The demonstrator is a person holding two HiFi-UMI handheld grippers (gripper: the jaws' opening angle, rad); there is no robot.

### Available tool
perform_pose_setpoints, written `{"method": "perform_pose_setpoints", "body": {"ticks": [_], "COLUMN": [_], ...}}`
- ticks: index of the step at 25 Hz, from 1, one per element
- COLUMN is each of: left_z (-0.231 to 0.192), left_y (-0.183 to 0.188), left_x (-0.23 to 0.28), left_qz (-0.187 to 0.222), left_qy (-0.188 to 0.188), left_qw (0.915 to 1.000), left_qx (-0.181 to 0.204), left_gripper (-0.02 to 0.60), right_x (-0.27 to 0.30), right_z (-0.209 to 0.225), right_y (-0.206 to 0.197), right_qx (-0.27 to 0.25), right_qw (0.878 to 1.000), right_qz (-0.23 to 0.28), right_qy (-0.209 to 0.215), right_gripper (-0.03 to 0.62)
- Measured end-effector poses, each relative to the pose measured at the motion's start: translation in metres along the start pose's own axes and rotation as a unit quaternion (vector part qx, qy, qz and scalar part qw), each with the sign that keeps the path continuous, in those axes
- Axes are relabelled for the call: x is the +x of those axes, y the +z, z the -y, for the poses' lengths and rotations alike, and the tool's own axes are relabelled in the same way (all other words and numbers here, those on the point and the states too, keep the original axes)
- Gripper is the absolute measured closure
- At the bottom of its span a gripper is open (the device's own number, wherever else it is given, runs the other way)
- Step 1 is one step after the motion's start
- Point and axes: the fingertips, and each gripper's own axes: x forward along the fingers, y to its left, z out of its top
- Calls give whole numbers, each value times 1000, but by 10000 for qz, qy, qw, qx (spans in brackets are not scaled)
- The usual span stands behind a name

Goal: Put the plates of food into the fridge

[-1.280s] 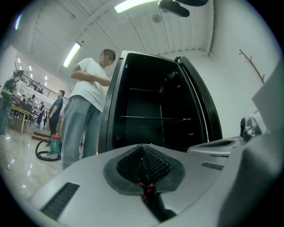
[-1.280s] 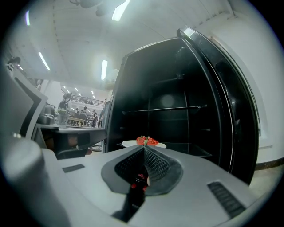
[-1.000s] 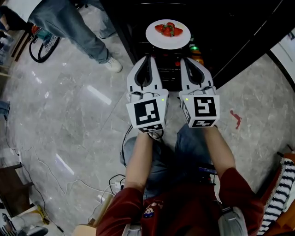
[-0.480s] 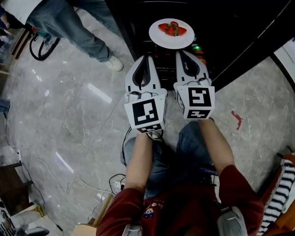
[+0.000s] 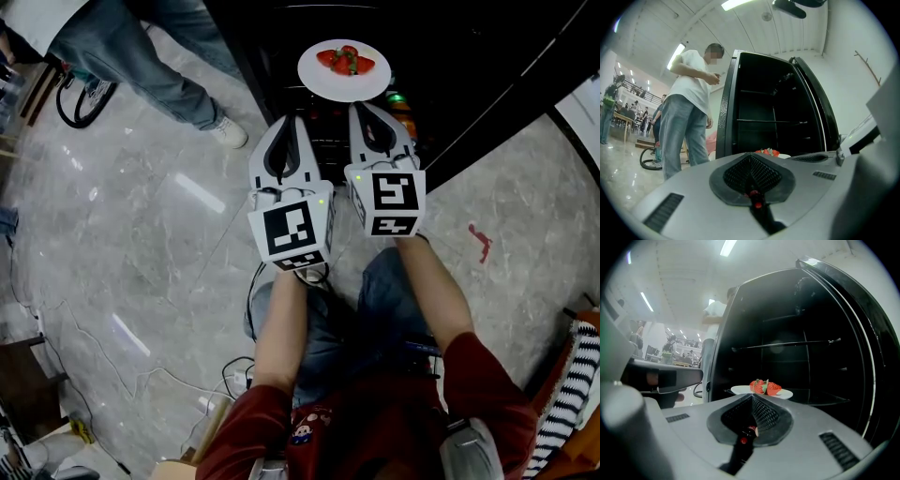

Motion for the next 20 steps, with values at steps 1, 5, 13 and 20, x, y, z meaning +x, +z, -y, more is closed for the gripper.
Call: {"method": "perform_pose_setpoints", "body": {"ticks": [1, 5, 13, 20], "left_z": [0, 0, 1, -1], "left_y": [0, -1, -4, -5], "left_x": [0, 2, 5, 7], "left_qz": [-2, -21, -31, -43], "left_qy": [-2, -19, -49, -27], "left_qw": [10000, 10000, 10000, 10000], "left_qx": [-1, 4, 13, 15], "left_gripper": [575, 575, 575, 575], "right_x": [1, 5, 12, 20], "right_z": [1, 3, 6, 9], "right_y": [0, 1, 0, -1], "right_qx": [-12, -21, -18, -5], "right_qw": [10000, 10000, 9999, 9999], "right_qz": [2, 4, -11, -27], "right_qy": [-11, -61, -112, -135], "right_gripper": [589, 589, 591, 589]}}
